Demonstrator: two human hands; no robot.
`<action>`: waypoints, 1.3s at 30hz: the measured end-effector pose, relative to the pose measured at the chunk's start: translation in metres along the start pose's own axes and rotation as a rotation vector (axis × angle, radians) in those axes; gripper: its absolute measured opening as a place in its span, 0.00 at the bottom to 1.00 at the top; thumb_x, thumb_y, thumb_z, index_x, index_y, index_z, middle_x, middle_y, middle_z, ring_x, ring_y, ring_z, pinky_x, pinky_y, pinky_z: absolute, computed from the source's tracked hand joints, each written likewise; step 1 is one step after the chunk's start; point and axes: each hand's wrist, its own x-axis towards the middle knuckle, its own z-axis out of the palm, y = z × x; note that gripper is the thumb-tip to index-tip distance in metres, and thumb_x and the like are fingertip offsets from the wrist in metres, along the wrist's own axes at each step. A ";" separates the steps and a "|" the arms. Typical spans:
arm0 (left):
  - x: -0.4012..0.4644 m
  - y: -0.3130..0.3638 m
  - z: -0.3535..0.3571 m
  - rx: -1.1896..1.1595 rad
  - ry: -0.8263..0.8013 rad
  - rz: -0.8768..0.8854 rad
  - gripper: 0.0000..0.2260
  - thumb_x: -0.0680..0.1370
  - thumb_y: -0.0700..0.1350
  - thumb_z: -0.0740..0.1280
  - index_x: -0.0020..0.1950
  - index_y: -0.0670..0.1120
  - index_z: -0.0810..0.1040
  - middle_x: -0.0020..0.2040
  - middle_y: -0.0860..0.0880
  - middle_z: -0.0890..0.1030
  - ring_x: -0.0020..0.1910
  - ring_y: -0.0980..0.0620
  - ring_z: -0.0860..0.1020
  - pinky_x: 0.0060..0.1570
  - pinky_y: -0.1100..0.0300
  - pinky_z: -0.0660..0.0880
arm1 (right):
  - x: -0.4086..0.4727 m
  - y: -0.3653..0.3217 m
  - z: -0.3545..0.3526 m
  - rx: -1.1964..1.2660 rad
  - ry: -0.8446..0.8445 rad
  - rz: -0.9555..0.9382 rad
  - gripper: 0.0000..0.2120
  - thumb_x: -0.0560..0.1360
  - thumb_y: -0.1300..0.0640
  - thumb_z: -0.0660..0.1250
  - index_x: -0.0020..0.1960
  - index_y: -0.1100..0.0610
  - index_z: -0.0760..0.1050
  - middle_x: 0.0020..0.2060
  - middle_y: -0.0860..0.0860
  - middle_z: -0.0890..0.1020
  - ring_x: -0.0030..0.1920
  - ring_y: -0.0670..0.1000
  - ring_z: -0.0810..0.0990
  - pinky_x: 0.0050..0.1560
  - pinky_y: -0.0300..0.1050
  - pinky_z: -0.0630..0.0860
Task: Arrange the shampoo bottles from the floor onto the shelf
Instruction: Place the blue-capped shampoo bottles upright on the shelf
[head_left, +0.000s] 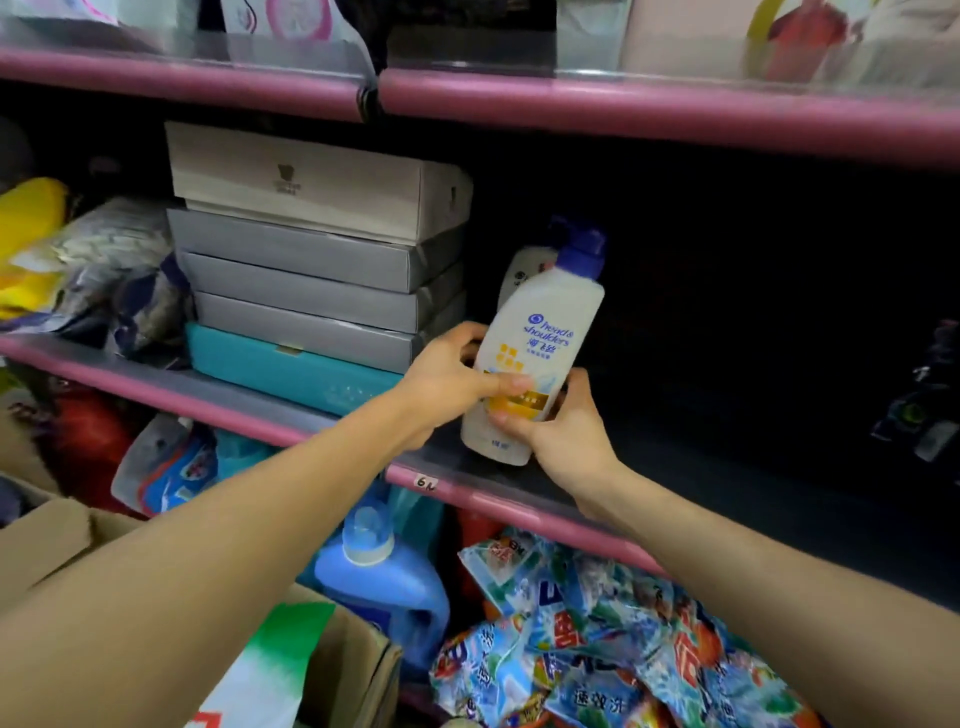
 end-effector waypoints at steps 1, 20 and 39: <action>0.002 -0.004 0.000 0.007 0.013 0.008 0.23 0.63 0.46 0.80 0.53 0.54 0.73 0.46 0.57 0.82 0.41 0.67 0.80 0.36 0.73 0.75 | 0.003 0.004 0.003 -0.010 0.004 -0.001 0.26 0.67 0.57 0.78 0.55 0.48 0.64 0.47 0.41 0.79 0.46 0.40 0.80 0.39 0.33 0.76; 0.027 -0.040 0.028 0.097 0.219 -0.075 0.14 0.77 0.44 0.67 0.63 0.51 0.76 0.56 0.55 0.80 0.54 0.58 0.77 0.52 0.64 0.71 | 0.050 0.028 0.012 -0.495 0.202 -0.006 0.25 0.70 0.47 0.73 0.60 0.59 0.69 0.55 0.56 0.81 0.54 0.56 0.81 0.46 0.47 0.78; 0.067 -0.078 0.030 -0.046 0.076 -0.171 0.25 0.75 0.34 0.61 0.70 0.54 0.71 0.66 0.54 0.76 0.67 0.53 0.71 0.71 0.53 0.64 | 0.086 0.055 0.004 -0.647 0.116 -0.068 0.15 0.79 0.53 0.63 0.60 0.60 0.77 0.53 0.58 0.83 0.54 0.59 0.80 0.56 0.51 0.76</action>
